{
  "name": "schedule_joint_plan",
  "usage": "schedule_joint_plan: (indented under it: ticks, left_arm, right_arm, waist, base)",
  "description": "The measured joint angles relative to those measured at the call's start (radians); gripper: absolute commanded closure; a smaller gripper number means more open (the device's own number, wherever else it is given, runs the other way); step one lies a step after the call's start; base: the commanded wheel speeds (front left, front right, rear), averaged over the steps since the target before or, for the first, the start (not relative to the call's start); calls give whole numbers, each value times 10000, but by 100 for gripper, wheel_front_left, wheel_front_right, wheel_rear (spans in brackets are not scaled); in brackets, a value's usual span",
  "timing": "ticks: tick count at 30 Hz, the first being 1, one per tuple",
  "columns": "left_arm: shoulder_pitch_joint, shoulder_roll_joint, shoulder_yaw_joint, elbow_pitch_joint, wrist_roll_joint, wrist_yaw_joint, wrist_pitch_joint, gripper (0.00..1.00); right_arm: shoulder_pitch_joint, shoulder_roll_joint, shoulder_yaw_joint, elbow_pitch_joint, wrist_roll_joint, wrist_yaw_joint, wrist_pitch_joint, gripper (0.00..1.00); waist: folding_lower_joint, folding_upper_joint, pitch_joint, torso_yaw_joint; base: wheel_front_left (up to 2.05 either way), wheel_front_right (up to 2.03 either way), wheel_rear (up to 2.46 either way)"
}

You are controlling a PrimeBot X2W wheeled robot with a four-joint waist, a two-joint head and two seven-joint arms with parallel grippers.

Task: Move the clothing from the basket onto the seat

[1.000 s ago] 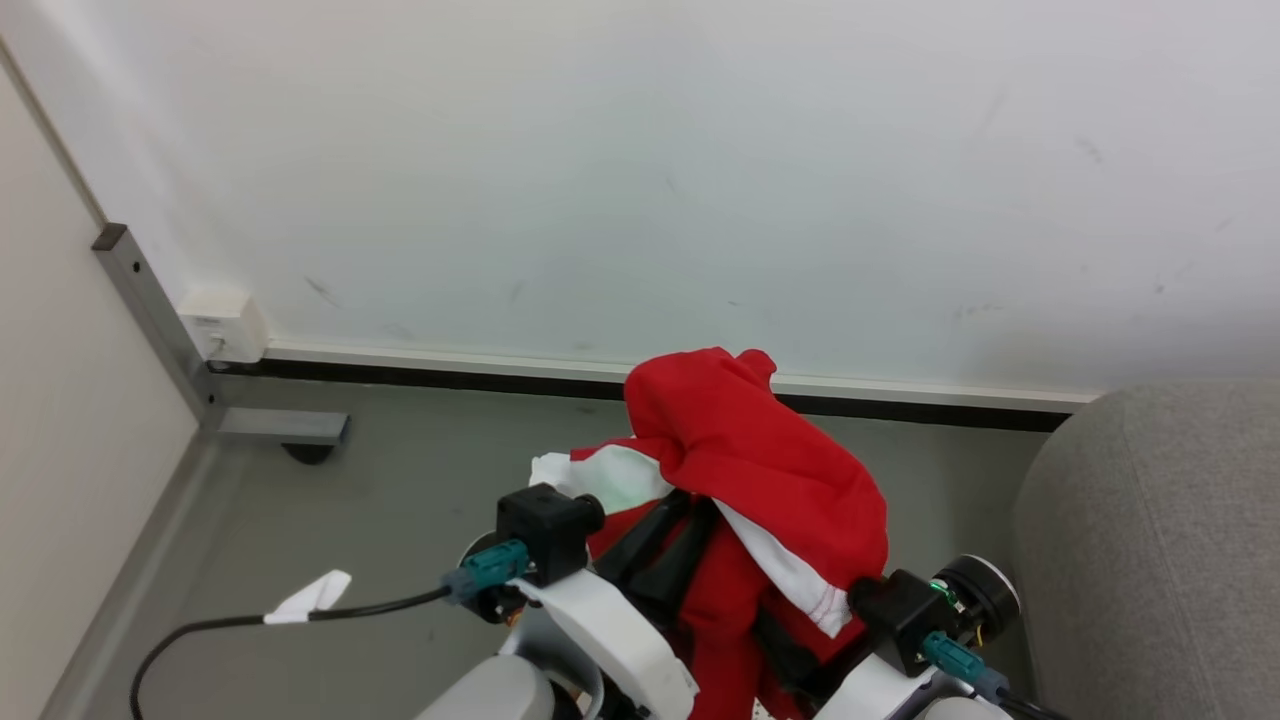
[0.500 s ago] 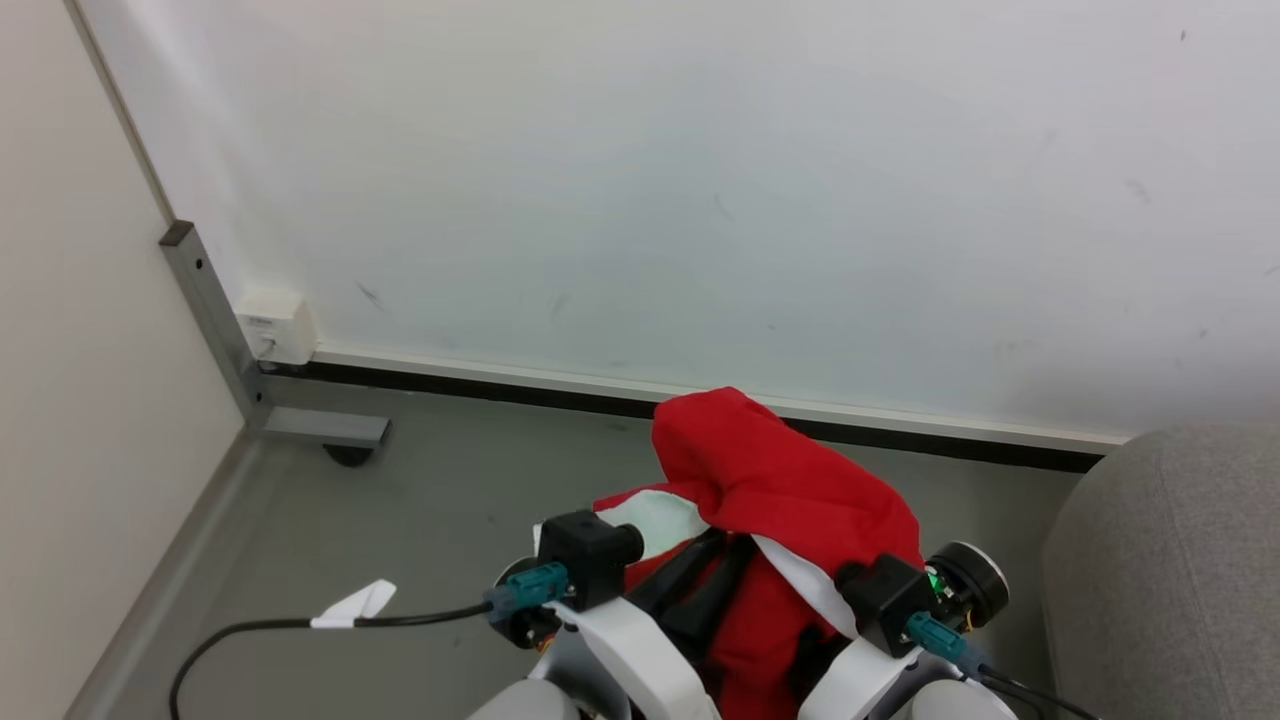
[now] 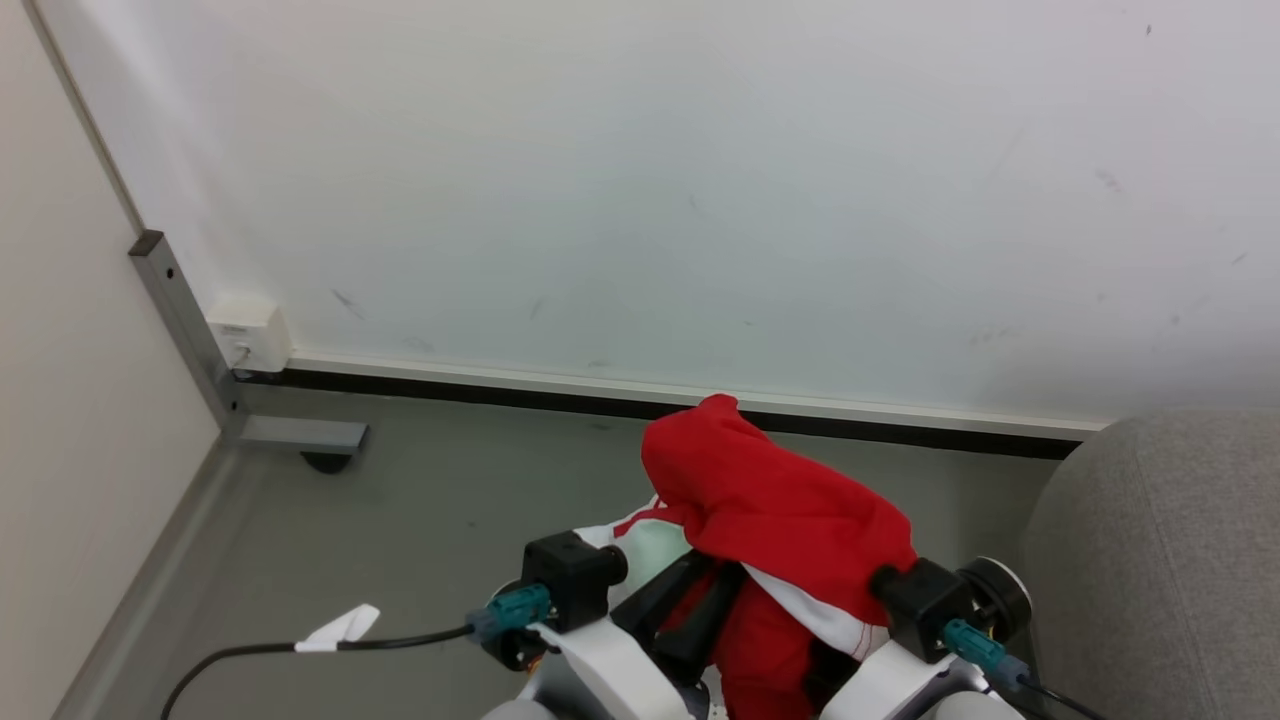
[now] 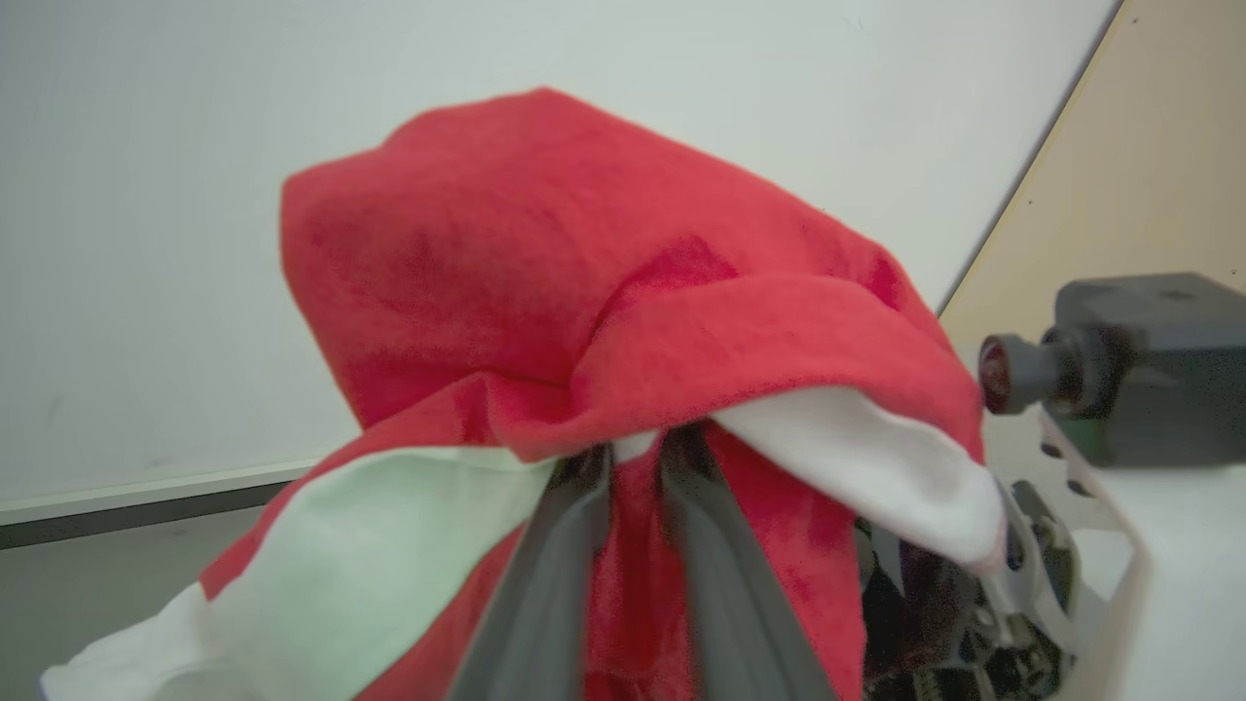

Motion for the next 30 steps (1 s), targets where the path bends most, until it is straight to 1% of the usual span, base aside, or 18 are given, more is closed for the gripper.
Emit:
schedule_joint_plan:
  ticks: [2, 10, 16, 23, 30]
  left_arm:
    - [58, 2, -2, 6, -48, 17, -19, 0]
    - [336, 222, 12, 25, -134, 52, -198, 0]
    - [381, 430, 40, -59, -115, 121, -345, 0]
    - [231, 491, -65, -290, 169, 46, -453, 0]
    - [20, 679, -146, -343, 401, -13, -535, 0]
  right_arm:
    - [117, -88, -217, -165, -31, 0, -2, 100]
    - [455, -596, -1352, -890, -188, 0, -2, 100]
    - [685, -997, -2109, -1313, -366, -2, -2, 100]
    - [802, -1289, -2849, -1967, -606, -2, 125, 100]
    - [1060, -1333, -3241, -2623, -790, 0, 408, 100]
  waist:
    - [0, 0, 49, -72]
    - [0, 0, 238, -473]
    - [0, 0, 394, -1022]
    - [0, 1, 642, -2120]
    - [0, 0, 922, -3568]
  base:
    - [0, 0, 0]
    - [0, 0, 0]
    - [0, 0, 0]
    - [0, 0, 0]
    - [0, 0, 0]
